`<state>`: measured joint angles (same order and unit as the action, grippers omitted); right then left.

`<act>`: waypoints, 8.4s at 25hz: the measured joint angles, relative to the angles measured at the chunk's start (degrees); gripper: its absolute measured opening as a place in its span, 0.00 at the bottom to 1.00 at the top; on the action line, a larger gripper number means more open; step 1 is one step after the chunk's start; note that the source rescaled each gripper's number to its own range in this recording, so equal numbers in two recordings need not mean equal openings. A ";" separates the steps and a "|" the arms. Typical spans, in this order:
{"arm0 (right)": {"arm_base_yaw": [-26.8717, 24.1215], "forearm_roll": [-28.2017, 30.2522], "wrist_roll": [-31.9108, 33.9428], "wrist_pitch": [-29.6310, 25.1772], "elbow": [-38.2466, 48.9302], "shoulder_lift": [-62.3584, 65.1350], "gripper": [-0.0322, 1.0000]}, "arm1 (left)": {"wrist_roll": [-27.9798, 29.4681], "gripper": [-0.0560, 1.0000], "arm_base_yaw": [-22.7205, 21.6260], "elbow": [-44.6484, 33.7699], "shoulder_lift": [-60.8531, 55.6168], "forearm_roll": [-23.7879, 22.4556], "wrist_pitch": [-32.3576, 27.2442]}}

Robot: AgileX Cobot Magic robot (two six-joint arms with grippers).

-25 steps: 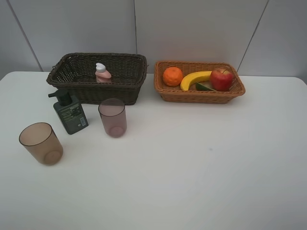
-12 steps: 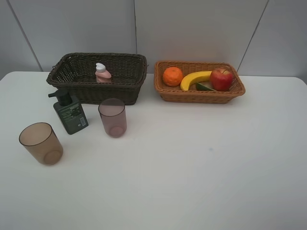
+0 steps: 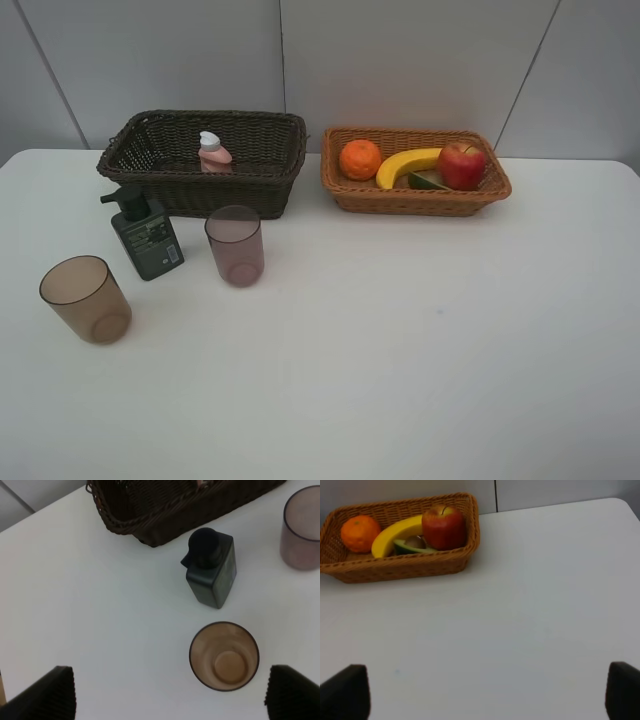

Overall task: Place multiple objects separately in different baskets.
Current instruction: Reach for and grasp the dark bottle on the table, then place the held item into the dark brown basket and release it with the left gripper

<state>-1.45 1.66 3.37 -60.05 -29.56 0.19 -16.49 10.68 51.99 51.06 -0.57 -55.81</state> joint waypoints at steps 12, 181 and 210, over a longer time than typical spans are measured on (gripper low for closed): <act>0.00 0.00 0.00 0.00 0.00 0.00 1.00 | -9.24 1.00 0.00 9.90 23.12 2.22 0.11; 0.00 0.00 0.00 0.34 0.00 0.00 1.00 | -9.44 0.96 1.53 47.49 73.06 -9.14 13.67; 0.00 0.00 0.00 0.36 0.00 0.00 1.00 | -9.44 1.00 1.53 47.64 72.37 -8.51 13.58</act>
<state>-1.45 1.66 3.37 -59.69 -29.56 0.19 -25.93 12.21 99.63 123.42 -9.08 -42.23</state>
